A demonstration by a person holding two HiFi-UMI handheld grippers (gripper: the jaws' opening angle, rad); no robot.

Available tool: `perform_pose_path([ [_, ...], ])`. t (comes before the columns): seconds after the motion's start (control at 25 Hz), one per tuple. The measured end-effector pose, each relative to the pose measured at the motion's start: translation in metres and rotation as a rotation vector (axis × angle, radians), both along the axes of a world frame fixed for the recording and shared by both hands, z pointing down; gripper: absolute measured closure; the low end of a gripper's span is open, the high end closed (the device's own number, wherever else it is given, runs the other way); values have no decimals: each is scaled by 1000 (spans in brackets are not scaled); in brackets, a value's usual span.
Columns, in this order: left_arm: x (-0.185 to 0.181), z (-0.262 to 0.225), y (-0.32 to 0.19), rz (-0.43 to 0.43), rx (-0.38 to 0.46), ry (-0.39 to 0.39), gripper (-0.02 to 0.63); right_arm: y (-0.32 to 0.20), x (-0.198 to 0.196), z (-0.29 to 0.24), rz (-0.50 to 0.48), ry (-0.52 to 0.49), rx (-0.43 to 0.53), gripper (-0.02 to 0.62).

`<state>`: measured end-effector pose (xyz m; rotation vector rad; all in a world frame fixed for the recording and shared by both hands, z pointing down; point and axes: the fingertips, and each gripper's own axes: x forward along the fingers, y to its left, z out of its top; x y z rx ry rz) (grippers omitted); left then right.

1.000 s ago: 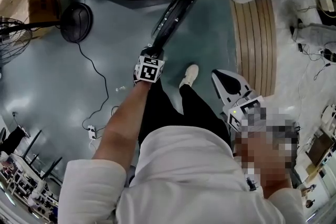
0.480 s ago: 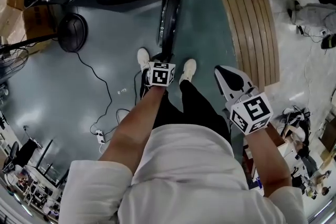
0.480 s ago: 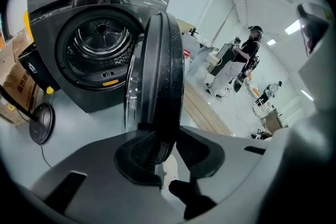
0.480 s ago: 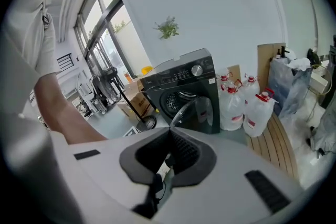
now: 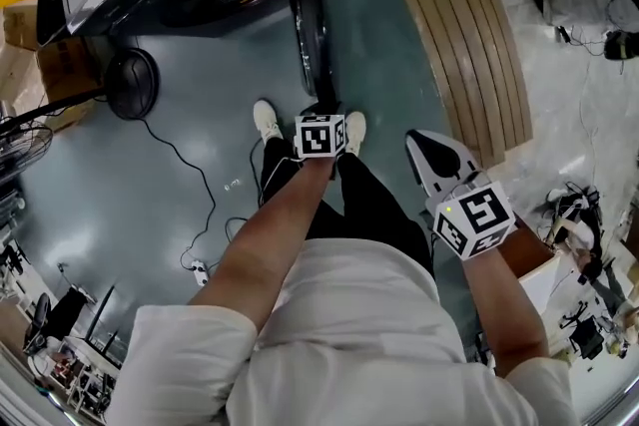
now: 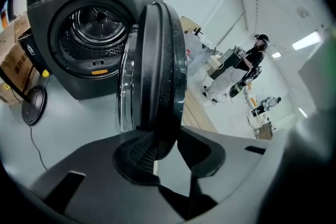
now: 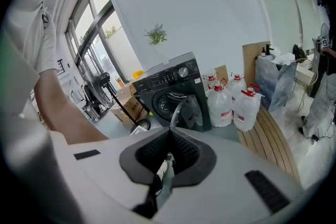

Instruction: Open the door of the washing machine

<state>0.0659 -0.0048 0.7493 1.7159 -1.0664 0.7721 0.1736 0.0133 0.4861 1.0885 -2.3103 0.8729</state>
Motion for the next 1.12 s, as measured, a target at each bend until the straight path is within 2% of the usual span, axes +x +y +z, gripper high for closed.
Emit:
perform_pose_path([
  [0.2, 31, -2, -5, -1, -16, 15, 485, 11, 17, -2, 37, 5, 2, 586],
  [0.56, 83, -5, -14, -97, -60, 74, 480, 26, 51, -1, 92, 15, -11, 586],
  [0.84, 103, -4, -22, -146, -81, 99, 479, 31, 70, 3, 135, 16, -22, 586],
  [1.12, 112, -3, -27, -169, -86, 106, 477, 31, 72, 8, 130, 12, -28, 585],
])
